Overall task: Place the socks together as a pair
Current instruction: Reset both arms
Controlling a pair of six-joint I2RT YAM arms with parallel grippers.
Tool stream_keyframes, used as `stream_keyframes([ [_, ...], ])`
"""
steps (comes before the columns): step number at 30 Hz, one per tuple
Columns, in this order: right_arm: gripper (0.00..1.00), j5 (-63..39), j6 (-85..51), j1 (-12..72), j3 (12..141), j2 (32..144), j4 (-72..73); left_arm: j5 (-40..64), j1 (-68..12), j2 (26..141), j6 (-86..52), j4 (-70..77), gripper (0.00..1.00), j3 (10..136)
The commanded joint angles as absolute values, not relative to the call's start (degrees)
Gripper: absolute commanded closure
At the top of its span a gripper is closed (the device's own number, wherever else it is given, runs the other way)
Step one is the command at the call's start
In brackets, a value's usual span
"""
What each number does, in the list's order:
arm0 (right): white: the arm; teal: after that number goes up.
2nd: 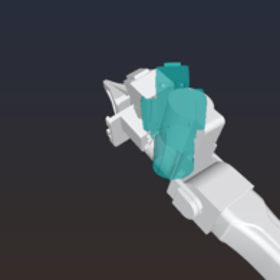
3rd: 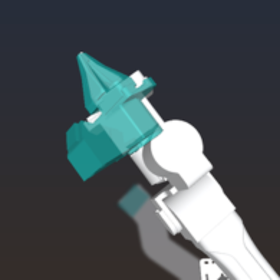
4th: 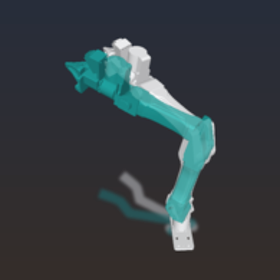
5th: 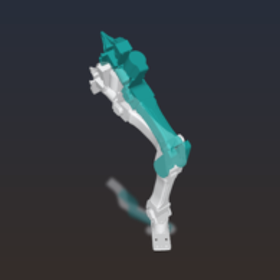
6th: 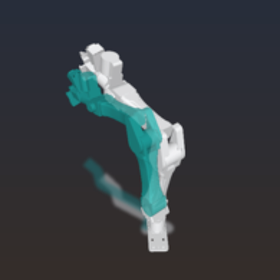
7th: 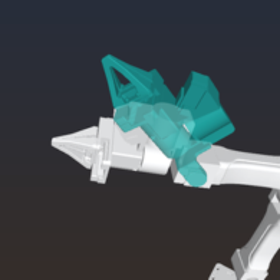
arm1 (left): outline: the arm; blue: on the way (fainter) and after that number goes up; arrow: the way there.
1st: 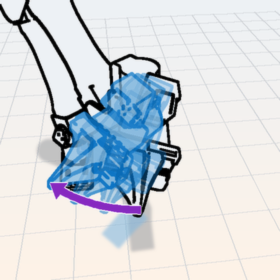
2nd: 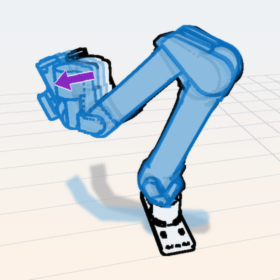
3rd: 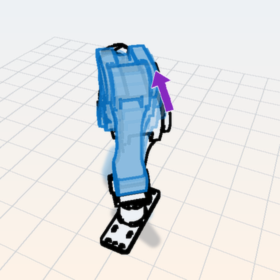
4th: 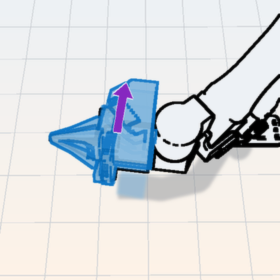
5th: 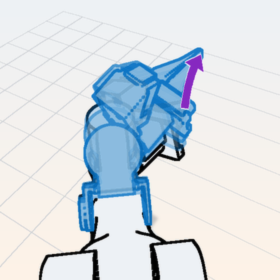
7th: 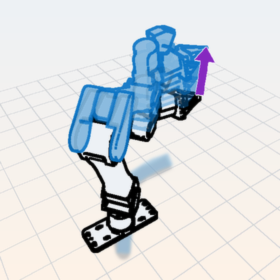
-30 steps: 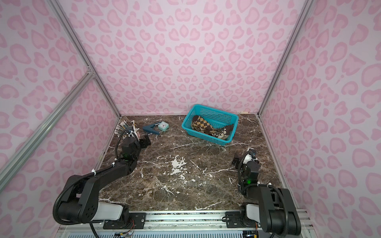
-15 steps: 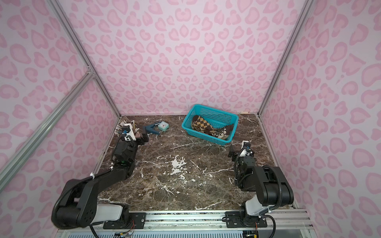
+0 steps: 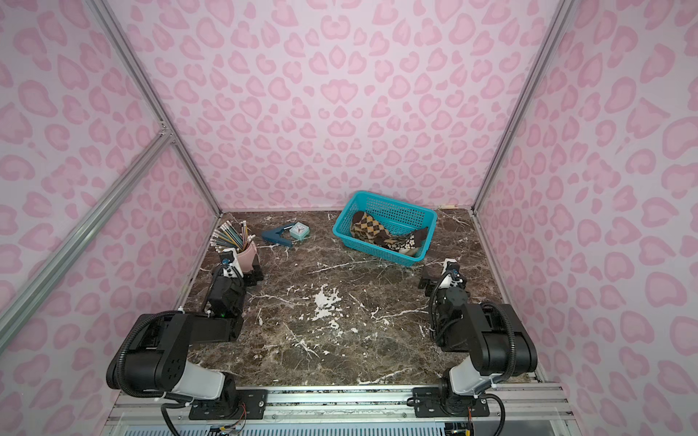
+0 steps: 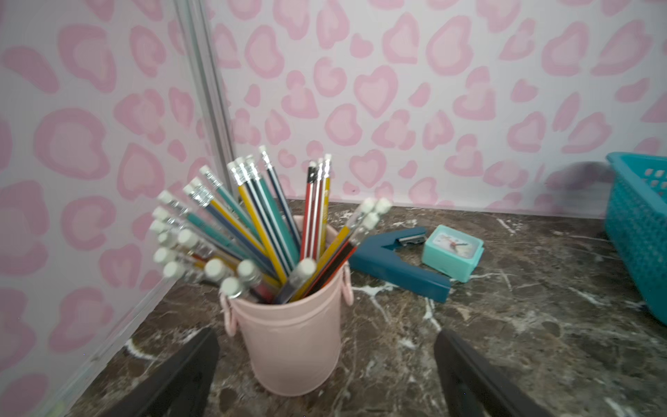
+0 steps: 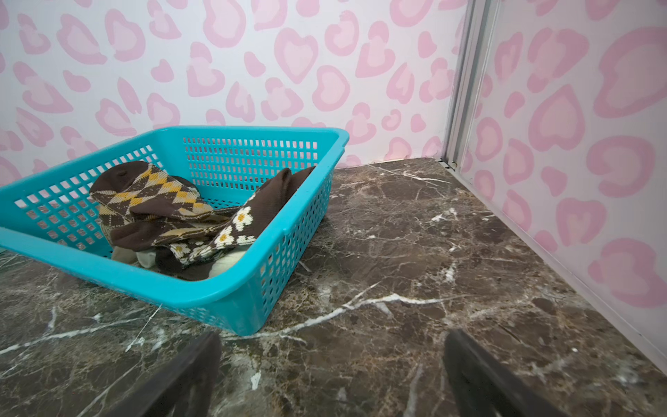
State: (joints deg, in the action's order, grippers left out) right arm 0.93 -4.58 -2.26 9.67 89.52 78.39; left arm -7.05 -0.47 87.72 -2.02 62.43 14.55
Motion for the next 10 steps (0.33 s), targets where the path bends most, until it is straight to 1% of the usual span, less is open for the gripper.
stream_keyframes([
  [1, 0.00, 1.5, -4.0, -2.2, 9.8, 89.5, 81.4, -2.5, -0.2, 88.1, -2.2, 68.7, 0.03, 15.2],
  [5, 0.00, 0.9, -3.1, -1.7, 11.1, 89.7, 79.1, -2.6, -0.2, 87.9, -2.0, 68.3, 0.03, 15.2],
  [10, 0.00, 1.3, -2.9, -1.3, 10.6, 89.5, 79.8, -2.6, -0.2, 87.9, -2.1, 68.4, 0.03, 15.1],
])
